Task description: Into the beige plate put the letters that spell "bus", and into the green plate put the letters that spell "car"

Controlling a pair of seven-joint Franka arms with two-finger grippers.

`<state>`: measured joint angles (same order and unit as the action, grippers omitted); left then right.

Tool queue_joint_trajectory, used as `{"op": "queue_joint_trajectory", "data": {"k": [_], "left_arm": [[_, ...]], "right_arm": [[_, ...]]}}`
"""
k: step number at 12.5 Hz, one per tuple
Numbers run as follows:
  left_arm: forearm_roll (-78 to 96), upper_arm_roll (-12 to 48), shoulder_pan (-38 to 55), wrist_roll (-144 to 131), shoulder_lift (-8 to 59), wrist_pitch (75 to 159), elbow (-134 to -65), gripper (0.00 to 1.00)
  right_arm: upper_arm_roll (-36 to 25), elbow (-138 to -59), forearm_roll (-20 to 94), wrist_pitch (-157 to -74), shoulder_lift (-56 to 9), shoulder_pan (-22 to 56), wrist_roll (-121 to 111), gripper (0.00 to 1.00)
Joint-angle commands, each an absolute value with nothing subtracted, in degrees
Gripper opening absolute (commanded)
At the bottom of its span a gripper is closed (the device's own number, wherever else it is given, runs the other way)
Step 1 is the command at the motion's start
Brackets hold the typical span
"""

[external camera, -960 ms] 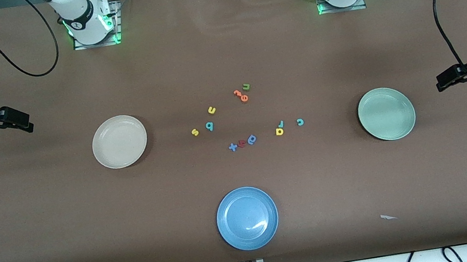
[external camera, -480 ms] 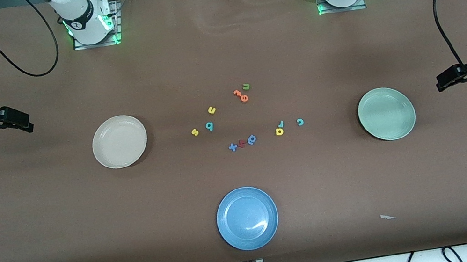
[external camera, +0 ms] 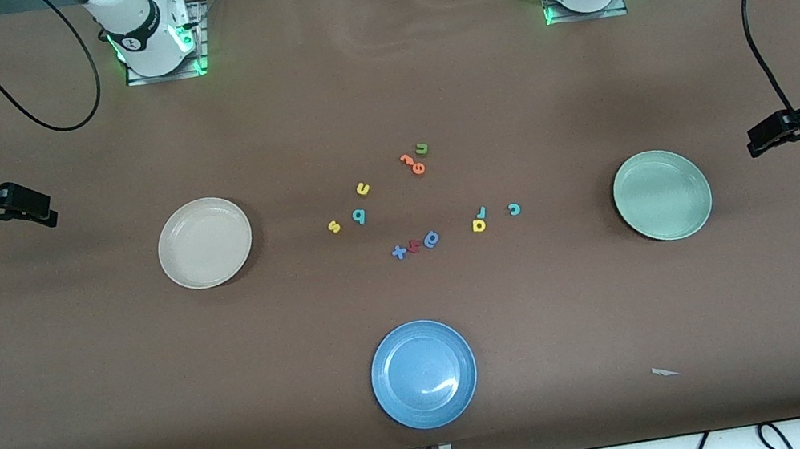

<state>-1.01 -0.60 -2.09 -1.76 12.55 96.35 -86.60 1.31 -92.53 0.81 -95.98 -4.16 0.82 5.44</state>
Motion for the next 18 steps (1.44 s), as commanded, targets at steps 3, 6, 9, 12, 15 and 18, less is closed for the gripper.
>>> {"op": "queue_joint_trajectory", "data": {"k": [3,6,9,12,15,18], "left_arm": [[0.79,-1.05,-2.02,-0.62,13.18,96.06,-85.25,1.00],[0.79,-1.05,-2.02,-0.62,13.18,96.06,-85.25,1.00],[0.79,-0.97,-2.02,-0.53,13.36,96.06,-85.34,1.00],[0.88,-0.79,-1.58,-1.14,14.41,96.15,-85.25,1.00],[4.29,-0.62,1.05,-3.94,17.57,96.76,-85.25,1.00],[6.33,-0.62,5.08,-7.45,21.43,102.19,-85.34,1.00]], "right_arm": [[1.32,-93.25,0.00,-96.33,-3.60,0.70,5.01,1.00],[1.41,-93.25,0.00,-96.33,-3.60,0.70,5.01,1.00],[1.32,-93.25,0.00,-96.33,-3.60,0.70,5.01,1.00],[1.41,-93.25,0.00,-96.24,-3.60,0.70,5.01,1.00],[1.41,-93.25,0.00,-96.24,-3.60,0.70,5.01,1.00],[1.32,-93.25,0.00,-96.24,-3.60,0.70,5.01,1.00]]}}
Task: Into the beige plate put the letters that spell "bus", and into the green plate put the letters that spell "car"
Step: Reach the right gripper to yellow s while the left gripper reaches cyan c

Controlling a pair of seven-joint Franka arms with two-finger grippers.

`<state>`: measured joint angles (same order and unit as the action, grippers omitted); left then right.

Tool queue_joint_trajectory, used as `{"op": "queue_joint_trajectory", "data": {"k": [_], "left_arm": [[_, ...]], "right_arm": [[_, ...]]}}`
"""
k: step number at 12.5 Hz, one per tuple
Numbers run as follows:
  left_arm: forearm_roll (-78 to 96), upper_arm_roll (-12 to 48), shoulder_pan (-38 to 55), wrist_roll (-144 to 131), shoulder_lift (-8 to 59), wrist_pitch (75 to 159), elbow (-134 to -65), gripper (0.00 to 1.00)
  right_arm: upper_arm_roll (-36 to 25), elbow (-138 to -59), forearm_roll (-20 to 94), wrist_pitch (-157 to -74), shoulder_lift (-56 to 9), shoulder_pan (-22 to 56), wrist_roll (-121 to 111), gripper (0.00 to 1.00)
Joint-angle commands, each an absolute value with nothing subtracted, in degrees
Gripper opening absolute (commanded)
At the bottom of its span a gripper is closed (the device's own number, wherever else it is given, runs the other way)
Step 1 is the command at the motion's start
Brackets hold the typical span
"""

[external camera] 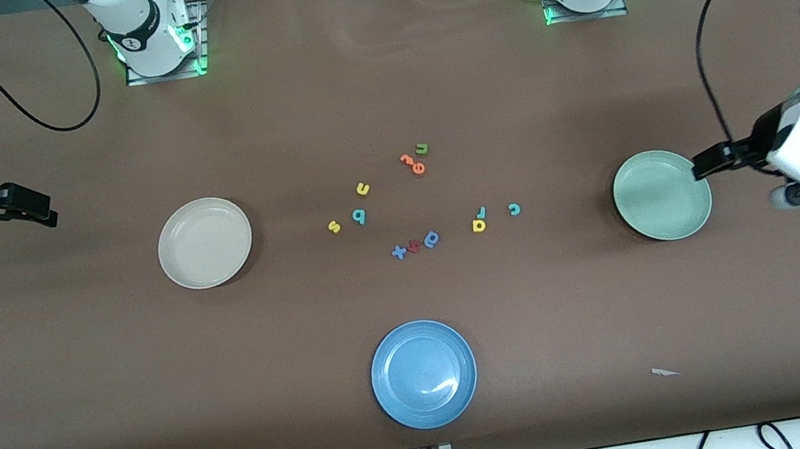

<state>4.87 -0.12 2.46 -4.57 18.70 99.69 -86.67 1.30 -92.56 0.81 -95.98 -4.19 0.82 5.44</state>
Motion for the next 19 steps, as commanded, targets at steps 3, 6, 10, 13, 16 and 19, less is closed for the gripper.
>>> {"op": "queue_joint_trajectory", "data": {"k": [3,6,10,13,16,19], "left_arm": [[6.76,-0.62,9.83,-14.48,26.61,107.91,-85.52,1.00],[7.21,-0.62,13.79,-22.29,32.41,112.31,-85.61,1.00],[7.47,-0.35,17.31,-25.22,37.70,116.19,-86.22,1.00],[9.22,-0.26,19.33,-25.14,38.32,119.16,-90.07,0.98],[10.63,1.93,19.51,-25.31,38.06,122.34,-94.21,0.97],[10.63,2.11,20.21,-28.29,38.06,122.52,-96.32,0.94]], "right_arm": [[1.41,-93.25,0.00,-95.89,-3.69,0.70,5.10,1.00],[2.28,-93.52,0.18,-95.45,-4.74,1.92,5.18,1.00],[2.46,-93.87,0.18,-95.62,-10.17,9.82,12.01,1.00],[2.46,-93.87,1.31,-99.74,-15.37,15.45,21.60,1.00],[2.46,-96.31,1.49,-105.00,-17.40,18.09,28.97,1.00],[2.63,-100.37,1.49,-112.13,-19.76,22.58,44.15,1.00]]}}
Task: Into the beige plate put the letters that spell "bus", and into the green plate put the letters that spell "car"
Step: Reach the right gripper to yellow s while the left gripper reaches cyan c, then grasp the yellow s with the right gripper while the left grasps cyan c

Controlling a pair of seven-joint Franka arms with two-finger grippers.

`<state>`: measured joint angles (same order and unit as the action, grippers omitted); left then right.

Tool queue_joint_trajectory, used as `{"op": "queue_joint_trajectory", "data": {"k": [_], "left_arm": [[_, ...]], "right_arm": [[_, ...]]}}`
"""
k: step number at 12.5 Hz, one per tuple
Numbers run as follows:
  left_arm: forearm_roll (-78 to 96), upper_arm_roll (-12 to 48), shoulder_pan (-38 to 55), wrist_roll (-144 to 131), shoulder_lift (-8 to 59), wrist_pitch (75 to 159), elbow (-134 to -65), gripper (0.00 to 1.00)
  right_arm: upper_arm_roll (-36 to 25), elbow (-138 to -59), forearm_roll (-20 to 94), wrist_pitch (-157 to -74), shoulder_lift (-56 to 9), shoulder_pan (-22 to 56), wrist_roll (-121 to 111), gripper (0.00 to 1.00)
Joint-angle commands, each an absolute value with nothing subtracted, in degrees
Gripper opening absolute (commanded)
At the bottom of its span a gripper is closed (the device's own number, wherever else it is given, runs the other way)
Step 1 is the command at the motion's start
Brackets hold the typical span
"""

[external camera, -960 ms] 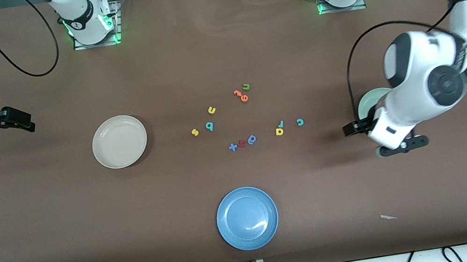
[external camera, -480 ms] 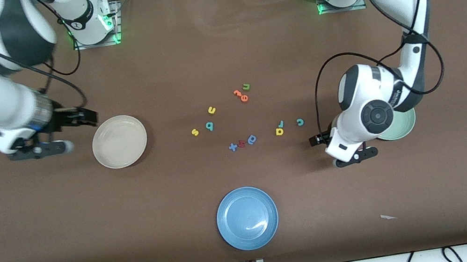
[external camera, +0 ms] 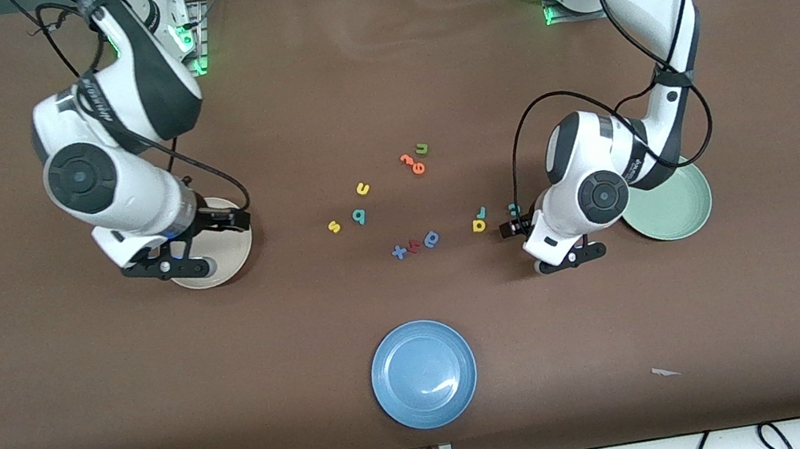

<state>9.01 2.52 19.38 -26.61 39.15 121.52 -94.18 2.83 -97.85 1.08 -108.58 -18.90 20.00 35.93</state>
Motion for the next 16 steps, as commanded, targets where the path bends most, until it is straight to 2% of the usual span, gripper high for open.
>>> {"op": "queue_joint_trajectory", "data": {"k": [1,4,5,6,7,8,12,16], "left_arm": [[10.63,2.20,20.13,-29.26,37.97,122.87,-96.85,0.92],[10.81,2.20,20.21,-33.74,37.79,123.57,-97.29,0.75],[10.98,2.20,20.13,-34.18,37.79,123.57,-97.64,0.73],[12.47,2.20,20.13,-34.36,37.79,124.27,-97.73,0.70],[13.26,2.20,20.30,-34.54,37.79,125.50,-98.34,0.66],[13.36,2.20,20.39,-35.24,37.79,126.99,-98.87,0.63],[13.27,2.20,20.83,-36.12,38.06,128.41,-99.93,0.63],[13.27,2.20,21.53,-36.12,37.88,128.32,-101.16,0.60]], "right_arm": [[2.98,-100.37,1.49,-113.28,-20.91,24.76,49.08,1.00],[3.51,-100.55,1.49,-119.77,-25.30,27.25,62.27,0.99],[4.65,-100.89,1.49,-121.53,-26.27,27.51,64.75,0.93],[4.92,-100.99,1.49,-123.29,-27.41,28.12,66.52,0.74],[4.83,-101.16,1.41,-124.96,-28.64,28.56,67.66,0.61],[4.92,-101.95,1.41,-126.98,-29.44,29.00,68.46,0.60],[4.75,-108.70,0.62,-139.01,-31.20,31.55,71.98,0.58],[4.75,-110.65,0.44,-142.47,-31.64,31.82,72.16,0.58]]}}
